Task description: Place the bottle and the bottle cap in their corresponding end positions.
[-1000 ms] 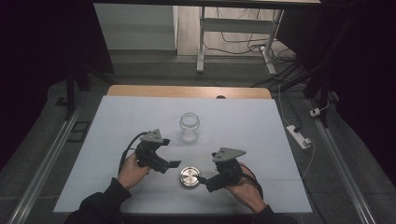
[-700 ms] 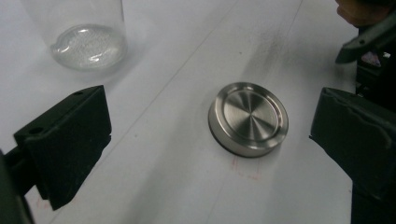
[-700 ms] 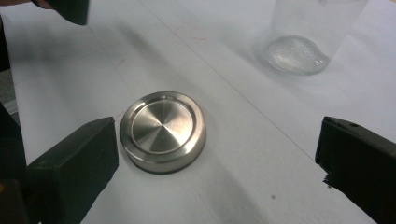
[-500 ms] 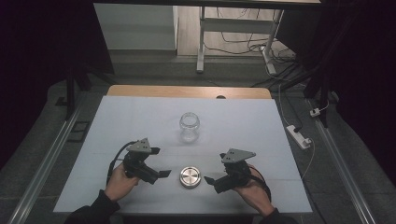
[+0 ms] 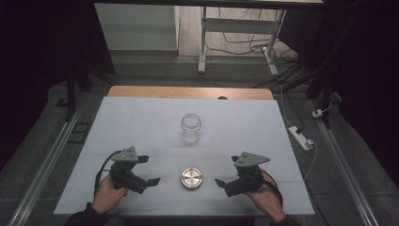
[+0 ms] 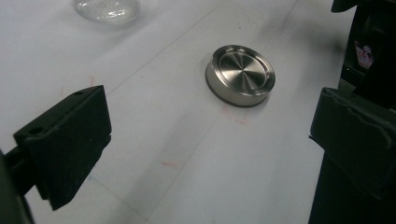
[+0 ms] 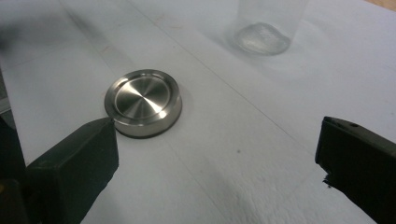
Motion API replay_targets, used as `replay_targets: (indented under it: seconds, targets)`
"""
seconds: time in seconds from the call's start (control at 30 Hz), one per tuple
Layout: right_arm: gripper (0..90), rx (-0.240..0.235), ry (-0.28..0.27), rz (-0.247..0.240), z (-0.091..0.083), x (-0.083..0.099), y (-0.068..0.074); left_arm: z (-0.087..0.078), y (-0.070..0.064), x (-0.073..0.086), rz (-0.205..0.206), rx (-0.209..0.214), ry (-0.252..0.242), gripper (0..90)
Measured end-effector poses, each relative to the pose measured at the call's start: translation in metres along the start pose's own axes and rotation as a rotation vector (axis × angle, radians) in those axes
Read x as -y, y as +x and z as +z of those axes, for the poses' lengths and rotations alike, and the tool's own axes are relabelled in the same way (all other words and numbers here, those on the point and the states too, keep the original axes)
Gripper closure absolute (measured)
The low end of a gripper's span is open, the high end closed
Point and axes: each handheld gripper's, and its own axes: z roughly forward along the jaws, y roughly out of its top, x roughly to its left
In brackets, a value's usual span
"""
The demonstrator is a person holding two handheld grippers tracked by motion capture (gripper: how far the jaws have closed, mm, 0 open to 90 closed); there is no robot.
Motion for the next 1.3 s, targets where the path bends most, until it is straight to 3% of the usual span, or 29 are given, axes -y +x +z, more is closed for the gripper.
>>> replay_targets:
  seconds: [0.43, 0.57, 0.93, 1.3]
  targets:
    - [0.0, 0.062, 0.003, 0.055, -0.023, 0.017, -0.011, -0.029, -0.001, 0.025, -0.054, -0.055, -0.038, 0.0]
    - [0.0, 0.085, -0.002, 0.076, -0.032, 0.024, -0.014, -0.043, -0.002, 0.038, -0.079, -0.09, -0.049, 0.0]
    - [0.0, 0.141, 0.0, 0.119, -0.05, 0.04, -0.02, -0.066, -0.001, 0.063, -0.149, -0.116, -0.087, 0.0]
    - [0.0, 0.178, 0.015, 0.156, -0.061, 0.056, -0.025, -0.079, 0.002, 0.081, -0.196, -0.171, -0.088, 0.0]
